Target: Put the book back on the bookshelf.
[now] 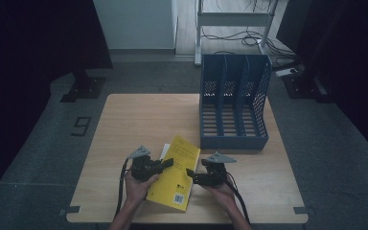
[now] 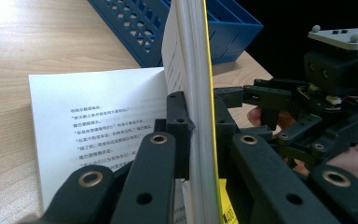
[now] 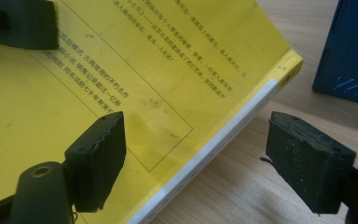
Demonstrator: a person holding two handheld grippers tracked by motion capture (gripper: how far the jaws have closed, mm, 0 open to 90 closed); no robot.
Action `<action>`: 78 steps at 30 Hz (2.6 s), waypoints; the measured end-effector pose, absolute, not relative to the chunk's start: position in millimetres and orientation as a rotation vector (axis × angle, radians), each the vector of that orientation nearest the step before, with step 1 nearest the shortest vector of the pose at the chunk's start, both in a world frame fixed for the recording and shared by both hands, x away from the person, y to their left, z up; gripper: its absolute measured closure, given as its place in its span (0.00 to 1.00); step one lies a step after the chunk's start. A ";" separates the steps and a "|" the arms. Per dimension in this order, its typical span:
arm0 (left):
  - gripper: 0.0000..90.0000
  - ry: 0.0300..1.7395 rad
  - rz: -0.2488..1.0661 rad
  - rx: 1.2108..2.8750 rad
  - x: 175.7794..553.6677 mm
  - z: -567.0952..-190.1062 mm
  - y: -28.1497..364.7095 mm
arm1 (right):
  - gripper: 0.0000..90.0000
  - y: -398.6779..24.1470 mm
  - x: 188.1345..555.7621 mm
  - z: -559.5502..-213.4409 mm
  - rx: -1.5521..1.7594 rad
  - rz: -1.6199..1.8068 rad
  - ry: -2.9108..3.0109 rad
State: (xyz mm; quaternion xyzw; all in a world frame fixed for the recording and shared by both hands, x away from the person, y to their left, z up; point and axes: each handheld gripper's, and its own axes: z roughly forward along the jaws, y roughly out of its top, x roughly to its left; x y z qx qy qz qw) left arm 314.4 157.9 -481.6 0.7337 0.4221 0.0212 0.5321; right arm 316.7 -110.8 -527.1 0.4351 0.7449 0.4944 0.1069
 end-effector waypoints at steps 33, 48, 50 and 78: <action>0.92 0.931 0.028 1.742 301.4 -460.6 162.5 | 0.20 -110.6 320.4 -520.9 1.270 1.574 2.176; 0.92 0.915 0.031 1.753 297.3 -454.6 162.3 | 0.17 -110.8 322.9 -522.7 1.295 1.653 2.185; 0.92 0.912 0.030 1.754 297.0 -453.9 162.5 | 0.17 -110.7 322.8 -522.7 1.293 1.656 2.186; 0.92 0.901 -0.040 1.777 301.2 -453.4 169.2 | 0.21 -111.8 318.4 -519.7 1.344 1.744 2.149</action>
